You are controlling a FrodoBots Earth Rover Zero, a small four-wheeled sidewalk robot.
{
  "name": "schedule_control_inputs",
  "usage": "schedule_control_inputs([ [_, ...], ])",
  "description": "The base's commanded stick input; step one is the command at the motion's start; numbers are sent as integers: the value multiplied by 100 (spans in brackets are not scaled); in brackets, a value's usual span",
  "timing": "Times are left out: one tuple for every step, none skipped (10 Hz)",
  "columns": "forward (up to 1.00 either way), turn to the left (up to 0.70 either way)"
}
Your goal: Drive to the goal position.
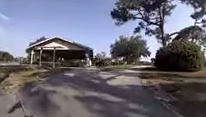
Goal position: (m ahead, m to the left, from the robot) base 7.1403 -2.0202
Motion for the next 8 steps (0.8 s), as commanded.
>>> schedule_control_inputs([
  [100, 0],
  [100, 0],
  [100, 0],
  [100, -22],
  [100, -36],
  [100, -40],
  [100, -40],
  [100, -40],
])
